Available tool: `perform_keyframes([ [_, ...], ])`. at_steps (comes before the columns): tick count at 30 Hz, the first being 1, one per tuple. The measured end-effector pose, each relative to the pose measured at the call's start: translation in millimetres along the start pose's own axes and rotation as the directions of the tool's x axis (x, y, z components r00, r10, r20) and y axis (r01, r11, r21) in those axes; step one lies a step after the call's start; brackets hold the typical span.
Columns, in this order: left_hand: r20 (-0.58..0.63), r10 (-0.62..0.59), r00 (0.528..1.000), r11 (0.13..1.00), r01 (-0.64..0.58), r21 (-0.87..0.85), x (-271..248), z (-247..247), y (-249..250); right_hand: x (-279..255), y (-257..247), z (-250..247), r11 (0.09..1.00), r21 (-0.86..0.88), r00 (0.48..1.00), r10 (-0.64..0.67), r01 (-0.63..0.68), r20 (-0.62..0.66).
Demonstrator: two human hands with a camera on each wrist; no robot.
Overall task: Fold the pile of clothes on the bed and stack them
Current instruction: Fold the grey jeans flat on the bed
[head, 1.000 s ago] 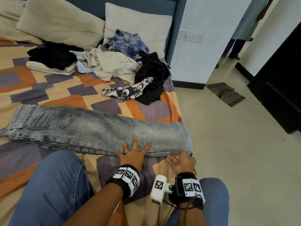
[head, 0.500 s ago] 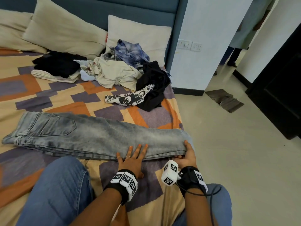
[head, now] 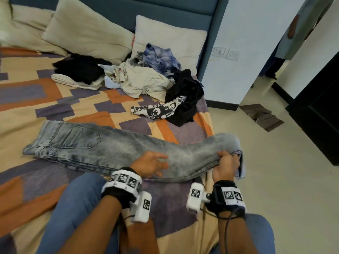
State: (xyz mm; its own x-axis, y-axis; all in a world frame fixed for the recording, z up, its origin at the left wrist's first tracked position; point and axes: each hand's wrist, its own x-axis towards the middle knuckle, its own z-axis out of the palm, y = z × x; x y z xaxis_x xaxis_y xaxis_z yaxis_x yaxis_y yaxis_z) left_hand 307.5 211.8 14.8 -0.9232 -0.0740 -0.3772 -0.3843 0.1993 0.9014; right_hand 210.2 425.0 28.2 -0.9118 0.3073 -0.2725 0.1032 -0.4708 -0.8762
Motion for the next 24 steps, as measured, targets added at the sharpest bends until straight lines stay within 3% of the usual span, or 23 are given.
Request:
perform_keyframes([
  [2, -0.143, -0.006, 0.99, 0.961, -0.034, -0.274, -11.4, -44.4, 17.0, -23.9, 3.6, 27.3, 0.963, -0.099, 0.965, -0.243, 0.252, 0.099],
  [3, -0.208, -0.011, 0.978, 0.928, -0.068, -0.365, -17.5, -69.0, 23.9, -40.2, 5.8, 42.8, 0.872, -0.229, 0.899, -0.402, 0.433, 0.172],
  [4, -0.282, -0.022, 0.959, 0.906, -0.1, -0.411, -21.8, -94.3, 26.4, -52.3, 13.2, 58.1, 0.658, -0.378, 0.758, -0.576, 0.651, 0.305],
  [5, -0.35, -0.039, 0.936, 0.893, -0.124, -0.433, -28.2, -123.3, 24.7, -67.9, 23.7, 77.8, 0.338, -0.491, 0.573, -0.665, 0.803, 0.479],
  [6, -0.395, -0.072, 0.916, 0.866, -0.139, -0.481, -33.8, -147.5, 20.5, -82.7, 34.7, 95.4, 0.005, -0.521, 0.403, -0.642, 0.853, 0.653],
  [7, -0.428, -0.113, 0.897, 0.813, -0.165, -0.559, -41.9, -172.7, 12.2, -99.2, 51.2, 115.3, -0.229, -0.455, 0.299, -0.495, 0.861, 0.816],
  [8, -0.464, -0.146, 0.874, 0.757, -0.203, -0.621, -48.9, -192.7, 0.5, -114.7, 66.9, 132.3, -0.351, -0.333, 0.252, -0.256, 0.875, 0.933],
  [9, -0.512, -0.182, 0.839, 0.711, -0.247, -0.658, -55.3, -208.6, -14.8, -124.3, 88.5, 143.7, -0.375, -0.209, 0.251, 0.066, 0.903, 0.966],
  [10, -0.554, -0.23, 0.8, 0.667, -0.285, -0.689, -61.6, -223.7, -30.9, -130.3, 113.8, 151.3, -0.338, -0.09, 0.218, 0.362, 0.937, 0.906],
  [11, -0.576, -0.284, 0.766, 0.638, -0.297, -0.71, -65.8, -232.8, -46.5, -129.5, 136.8, 152.3, -0.293, -0.005, 0.173, 0.551, 0.956, 0.817],
  [13, -0.593, -0.421, 0.686, 0.677, -0.198, -0.709, -71.3, -247.2, -78.6, -123.9, 175.2, 143.9, -0.234, 0.075, 0.112, 0.692, 0.969, 0.713],
  [15, -0.551, -0.521, 0.652, 0.681, -0.072, -0.729, -74.0, -254.5, -105.0, -113.6, 192.6, 130.0, -0.197, 0.082, 0.071, 0.664, 0.977, 0.744],
  [17, -0.546, -0.559, 0.624, 0.678, -0.035, -0.734, -70.6, -261.7, -121.8, -100.9, 190.6, 117.0, -0.154, 0.112, 0.013, 0.643, 0.982, 0.766],
  [20, -0.605, -0.577, 0.548, 0.743, 0.044, -0.668, -59.5, -273.5, -125.4, -82.8, 175.6, 104.2, 0.021, 0.009, -0.02, 0.629, 1.0, 0.777],
  [22, -0.671, -0.545, 0.503, 0.8, 0.07, -0.596, -51.9, -279.7, -118.5, -72.2, 165.6, 105.1, 0.188, -0.169, 0.048, 0.522, 0.968, 0.852],
  [24, -0.709, -0.476, 0.52, 0.835, 0.014, -0.55, -47.4, -283.3, -112.7, -58.4, 155.6, 110.7, 0.274, -0.266, 0.182, 0.295, 0.924, 0.938],
])
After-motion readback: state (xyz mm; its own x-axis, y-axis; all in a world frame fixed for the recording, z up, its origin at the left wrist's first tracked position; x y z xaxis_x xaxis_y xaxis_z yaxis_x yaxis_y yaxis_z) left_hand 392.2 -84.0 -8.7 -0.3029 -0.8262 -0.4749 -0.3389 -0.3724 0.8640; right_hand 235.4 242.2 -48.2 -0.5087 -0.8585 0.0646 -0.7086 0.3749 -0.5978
